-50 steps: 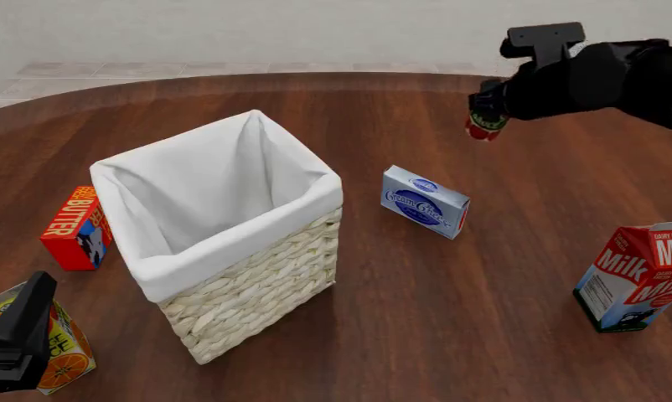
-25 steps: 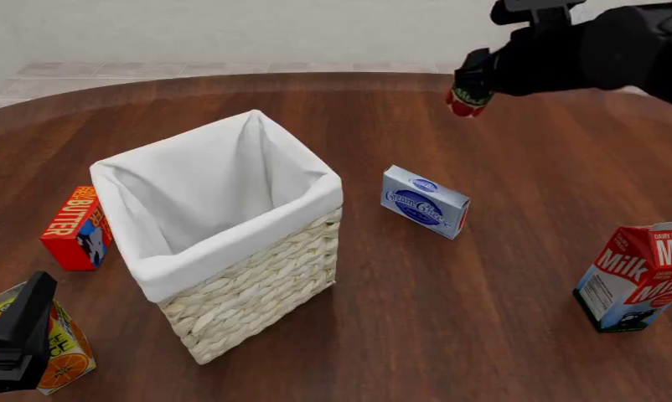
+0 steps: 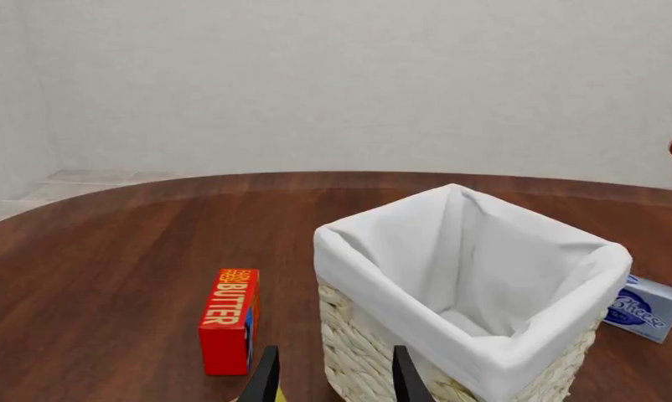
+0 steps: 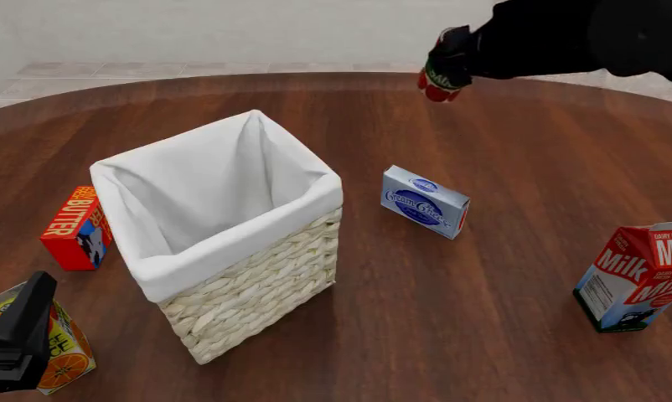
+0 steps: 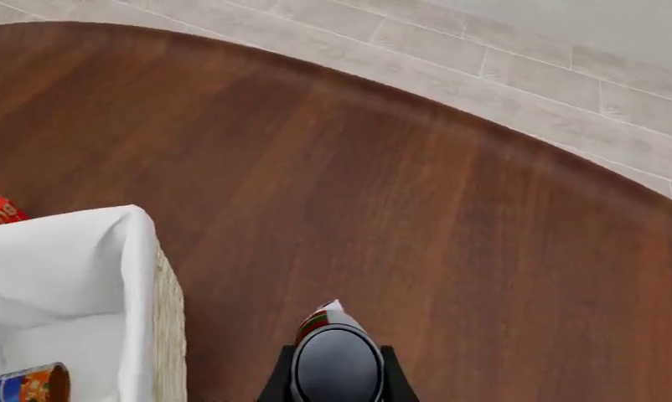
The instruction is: Pick up the alphabet soup and the tomato sauce, and put them in the basket.
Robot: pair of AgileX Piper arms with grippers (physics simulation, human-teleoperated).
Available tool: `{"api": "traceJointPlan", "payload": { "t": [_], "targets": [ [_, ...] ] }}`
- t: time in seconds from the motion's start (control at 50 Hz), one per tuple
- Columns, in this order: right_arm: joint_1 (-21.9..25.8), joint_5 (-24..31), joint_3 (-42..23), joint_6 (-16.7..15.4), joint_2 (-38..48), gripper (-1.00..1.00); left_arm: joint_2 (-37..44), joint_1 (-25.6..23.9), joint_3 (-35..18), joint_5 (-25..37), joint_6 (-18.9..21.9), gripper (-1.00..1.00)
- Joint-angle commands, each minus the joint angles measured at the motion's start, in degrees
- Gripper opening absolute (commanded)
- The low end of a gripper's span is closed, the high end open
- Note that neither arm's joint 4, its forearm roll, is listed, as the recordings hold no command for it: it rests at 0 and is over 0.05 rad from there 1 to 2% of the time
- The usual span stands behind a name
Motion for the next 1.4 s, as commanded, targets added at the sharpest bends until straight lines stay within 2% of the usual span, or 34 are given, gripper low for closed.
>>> {"api": "traceJointPlan", "payload": {
  "t": [0.02, 0.62, 1.4],
  "targets": [
    [3.1, 0.9, -0.4, 0.4, -1.8, -1.0, 0.0, 0.1, 0.0, -0.2, -0.2, 1.0],
    [11.7, 1.5, -2.5, 0.2, -1.1, -1.0, 0.0, 0.3, 0.0, -0.2, -0.6, 1.0],
    [19.7, 0.6, -1.7, 0.2, 0.0, -1.0, 0.0, 0.6, 0.1, -0.3, -0.7, 1.0]
  ]
}}
